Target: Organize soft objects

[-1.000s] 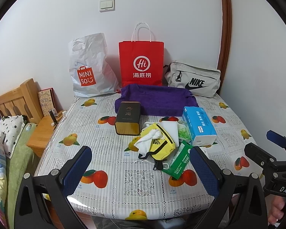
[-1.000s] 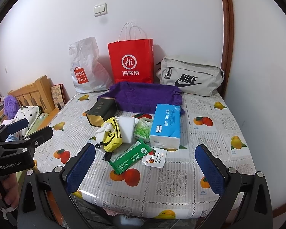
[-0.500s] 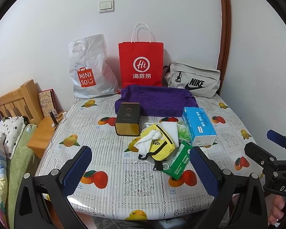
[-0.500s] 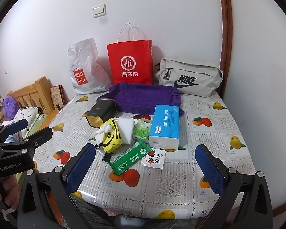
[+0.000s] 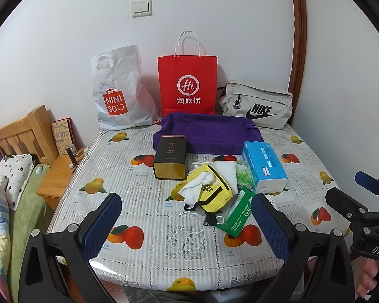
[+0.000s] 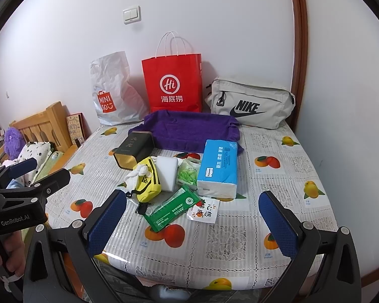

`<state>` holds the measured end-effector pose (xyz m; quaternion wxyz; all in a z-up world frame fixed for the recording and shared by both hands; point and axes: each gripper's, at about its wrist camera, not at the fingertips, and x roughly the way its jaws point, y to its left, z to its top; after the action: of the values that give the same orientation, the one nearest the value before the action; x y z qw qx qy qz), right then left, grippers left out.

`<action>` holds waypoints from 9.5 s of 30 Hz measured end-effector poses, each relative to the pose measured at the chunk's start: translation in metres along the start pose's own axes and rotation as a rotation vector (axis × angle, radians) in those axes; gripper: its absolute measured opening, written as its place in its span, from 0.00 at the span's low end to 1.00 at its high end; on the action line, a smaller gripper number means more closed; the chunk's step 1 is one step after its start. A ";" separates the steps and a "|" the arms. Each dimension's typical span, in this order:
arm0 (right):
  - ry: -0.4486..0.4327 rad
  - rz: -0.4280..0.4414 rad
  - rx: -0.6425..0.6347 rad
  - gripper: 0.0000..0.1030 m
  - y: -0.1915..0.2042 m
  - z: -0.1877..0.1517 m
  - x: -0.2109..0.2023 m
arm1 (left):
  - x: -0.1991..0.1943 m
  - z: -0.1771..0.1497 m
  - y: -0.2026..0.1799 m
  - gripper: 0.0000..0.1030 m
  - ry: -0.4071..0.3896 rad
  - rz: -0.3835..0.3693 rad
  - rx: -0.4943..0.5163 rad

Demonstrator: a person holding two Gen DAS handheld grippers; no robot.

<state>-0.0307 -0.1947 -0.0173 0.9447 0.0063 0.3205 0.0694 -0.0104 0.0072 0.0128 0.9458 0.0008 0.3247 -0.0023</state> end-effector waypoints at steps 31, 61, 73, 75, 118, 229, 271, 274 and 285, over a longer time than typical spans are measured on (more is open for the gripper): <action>0.002 -0.001 -0.024 1.00 0.005 -0.002 0.000 | 0.003 -0.002 0.000 1.00 0.001 0.003 0.006; 0.058 -0.019 0.007 1.00 -0.009 -0.009 0.041 | 0.060 -0.025 0.014 1.00 0.090 -0.045 -0.027; 0.134 -0.049 0.014 1.00 -0.020 -0.022 0.092 | 0.135 -0.026 0.024 0.88 0.185 -0.140 -0.052; 0.127 -0.039 0.019 1.00 -0.023 -0.022 0.099 | 0.148 -0.024 0.023 0.71 0.189 -0.187 -0.040; 0.354 -0.041 -0.036 1.00 -0.028 -0.066 0.218 | 0.205 -0.010 0.019 0.24 0.181 -0.248 0.137; 0.384 0.045 -0.139 0.43 -0.074 0.179 0.463 | 0.465 0.182 0.037 0.25 0.430 -0.181 -0.042; 0.218 0.072 -0.115 0.77 -0.041 0.157 0.296 | 0.322 0.150 0.039 0.69 0.302 -0.085 -0.021; 0.212 0.087 -0.113 0.77 -0.035 0.140 0.273 | 0.291 0.128 0.038 0.70 0.297 -0.107 -0.007; 0.219 0.107 -0.089 0.77 -0.034 0.078 0.210 | 0.234 0.042 0.036 0.78 0.358 -0.261 -0.132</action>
<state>0.1858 -0.1972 -0.0841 0.8983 -0.0260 0.4175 0.1342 0.1997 0.0419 -0.0978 0.8628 -0.1025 0.4841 -0.1033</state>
